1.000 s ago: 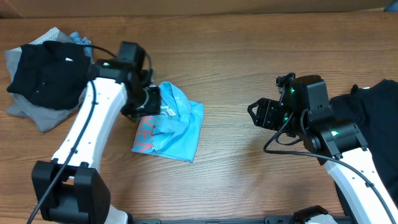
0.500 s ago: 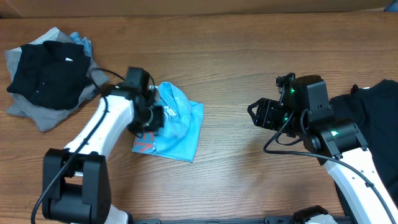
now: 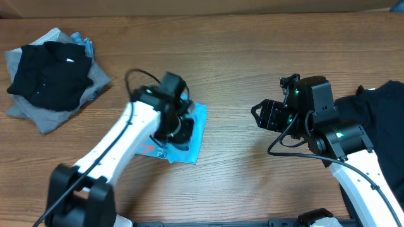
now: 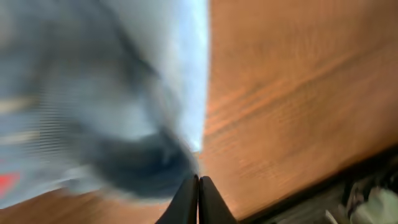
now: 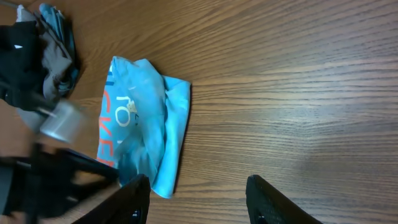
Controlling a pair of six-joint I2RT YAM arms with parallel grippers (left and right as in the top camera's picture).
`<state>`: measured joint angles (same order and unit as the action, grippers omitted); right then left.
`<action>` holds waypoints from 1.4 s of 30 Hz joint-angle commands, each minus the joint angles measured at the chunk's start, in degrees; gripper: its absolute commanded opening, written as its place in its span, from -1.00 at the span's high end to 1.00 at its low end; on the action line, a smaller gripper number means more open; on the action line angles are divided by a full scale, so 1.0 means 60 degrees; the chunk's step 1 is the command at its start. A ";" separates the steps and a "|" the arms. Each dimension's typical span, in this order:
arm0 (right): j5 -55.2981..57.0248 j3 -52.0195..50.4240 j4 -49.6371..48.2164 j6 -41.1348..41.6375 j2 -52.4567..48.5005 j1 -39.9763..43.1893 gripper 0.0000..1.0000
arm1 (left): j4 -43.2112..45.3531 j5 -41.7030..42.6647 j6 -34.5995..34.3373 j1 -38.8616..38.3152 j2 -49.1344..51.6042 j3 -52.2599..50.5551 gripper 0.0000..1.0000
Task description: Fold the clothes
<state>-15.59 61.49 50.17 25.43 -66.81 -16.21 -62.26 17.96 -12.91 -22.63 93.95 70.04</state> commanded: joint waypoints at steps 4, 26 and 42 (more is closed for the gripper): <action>0.0095 0.0073 -0.0091 -0.0062 0.0044 0.0033 -0.06 | 0.0018 -0.1293 -0.0127 0.1348 -0.0426 0.0645 0.82; 0.0098 0.0073 -0.0022 -0.0066 0.0044 0.0033 -0.06 | 0.1526 0.1297 0.0619 -0.0404 0.0608 -0.1781 0.92; 0.0098 0.0073 -0.0033 -0.0066 0.0044 0.0033 -0.07 | 0.0703 -0.1443 0.0168 0.1271 -0.0226 -0.0204 0.78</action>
<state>-15.59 61.49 50.24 25.45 -66.81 -16.21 -59.70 15.29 -10.76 -18.83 95.33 65.58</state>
